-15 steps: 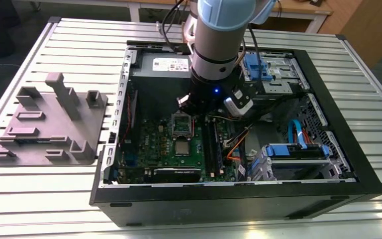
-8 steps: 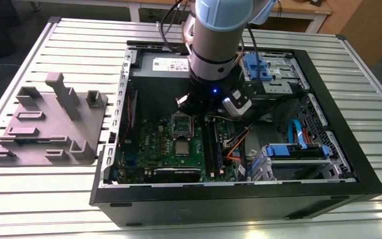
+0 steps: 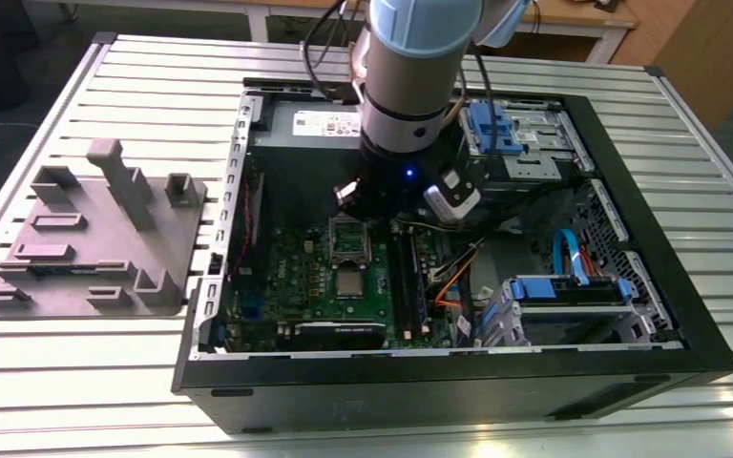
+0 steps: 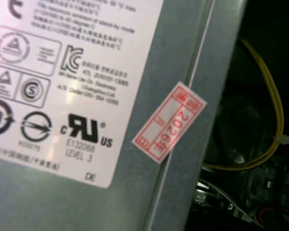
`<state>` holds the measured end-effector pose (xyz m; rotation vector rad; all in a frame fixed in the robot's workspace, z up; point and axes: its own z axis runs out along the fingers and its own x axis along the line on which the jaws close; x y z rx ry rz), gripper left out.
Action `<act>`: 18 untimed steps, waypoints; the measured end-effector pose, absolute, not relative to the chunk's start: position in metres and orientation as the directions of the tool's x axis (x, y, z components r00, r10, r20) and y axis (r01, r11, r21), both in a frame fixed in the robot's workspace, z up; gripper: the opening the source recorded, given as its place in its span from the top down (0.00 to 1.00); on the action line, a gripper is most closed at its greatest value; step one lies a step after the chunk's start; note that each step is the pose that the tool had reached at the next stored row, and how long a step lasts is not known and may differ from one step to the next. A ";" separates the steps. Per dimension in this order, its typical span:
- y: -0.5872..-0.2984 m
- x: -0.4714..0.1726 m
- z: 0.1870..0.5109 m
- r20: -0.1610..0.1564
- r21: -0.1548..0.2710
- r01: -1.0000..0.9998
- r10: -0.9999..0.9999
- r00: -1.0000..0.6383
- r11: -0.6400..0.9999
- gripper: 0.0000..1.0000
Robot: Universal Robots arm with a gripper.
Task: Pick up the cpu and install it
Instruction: 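Close the cpu cover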
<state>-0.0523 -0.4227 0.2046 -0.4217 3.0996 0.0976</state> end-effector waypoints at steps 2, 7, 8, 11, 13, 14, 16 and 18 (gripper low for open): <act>-0.423 -0.052 0.208 -0.020 0.060 -0.269 -0.268 -0.963 0.961 0.90; -0.424 -0.052 0.215 -0.021 0.060 -0.272 -0.271 -0.962 0.960 0.90; -0.424 -0.052 0.215 -0.021 0.060 -0.272 -0.271 -0.962 0.960 0.90; -0.424 -0.052 0.215 -0.021 0.060 -0.272 -0.271 -0.962 0.960 0.90; -0.424 -0.052 0.215 -0.021 0.060 -0.273 -0.272 -0.962 0.960 0.90; -0.424 -0.052 0.215 -0.021 0.060 -0.279 -0.279 -0.960 0.958 0.90; -0.424 -0.052 0.215 -0.021 0.060 -0.308 -0.308 -0.951 0.949 0.90; -0.424 -0.052 0.215 -0.021 0.060 -0.340 -0.339 -0.941 0.939 0.90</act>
